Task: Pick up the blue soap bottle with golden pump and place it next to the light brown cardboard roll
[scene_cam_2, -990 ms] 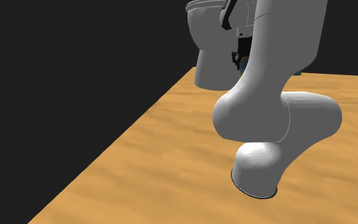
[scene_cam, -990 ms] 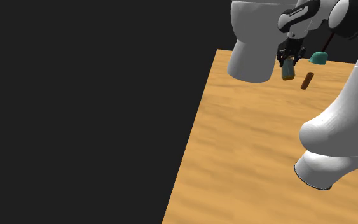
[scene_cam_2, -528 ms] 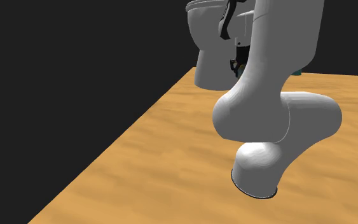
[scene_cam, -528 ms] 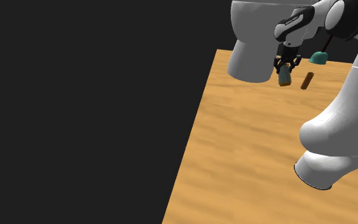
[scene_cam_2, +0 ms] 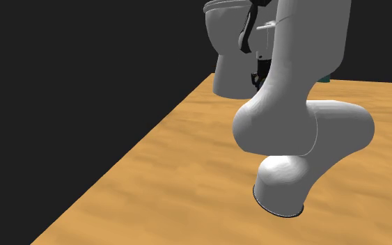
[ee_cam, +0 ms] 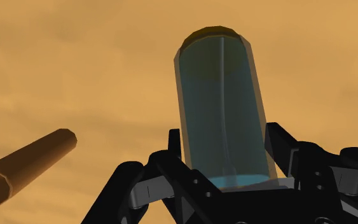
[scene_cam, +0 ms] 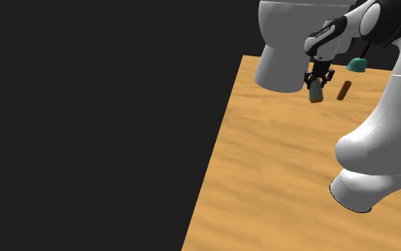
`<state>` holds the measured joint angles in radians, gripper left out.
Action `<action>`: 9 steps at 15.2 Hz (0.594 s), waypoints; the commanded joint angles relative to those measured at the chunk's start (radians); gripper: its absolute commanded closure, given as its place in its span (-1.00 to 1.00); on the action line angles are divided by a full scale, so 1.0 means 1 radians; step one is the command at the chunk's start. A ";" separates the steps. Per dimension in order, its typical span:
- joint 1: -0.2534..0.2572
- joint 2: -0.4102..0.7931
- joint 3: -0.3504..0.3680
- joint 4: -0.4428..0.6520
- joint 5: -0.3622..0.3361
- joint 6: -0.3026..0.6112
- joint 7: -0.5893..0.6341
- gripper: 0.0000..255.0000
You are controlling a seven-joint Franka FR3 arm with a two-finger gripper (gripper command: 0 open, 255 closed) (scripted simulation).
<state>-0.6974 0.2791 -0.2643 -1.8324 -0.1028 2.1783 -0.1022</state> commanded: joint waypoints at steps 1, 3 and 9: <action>0.000 0.012 0.001 -0.013 0.001 0.026 0.003 1.00; -0.001 0.024 0.002 -0.025 0.003 0.049 0.005 1.00; -0.005 0.062 0.005 -0.055 0.009 0.115 0.009 1.00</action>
<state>-0.7000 0.3212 -0.2617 -1.8831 -0.0988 2.2935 -0.0912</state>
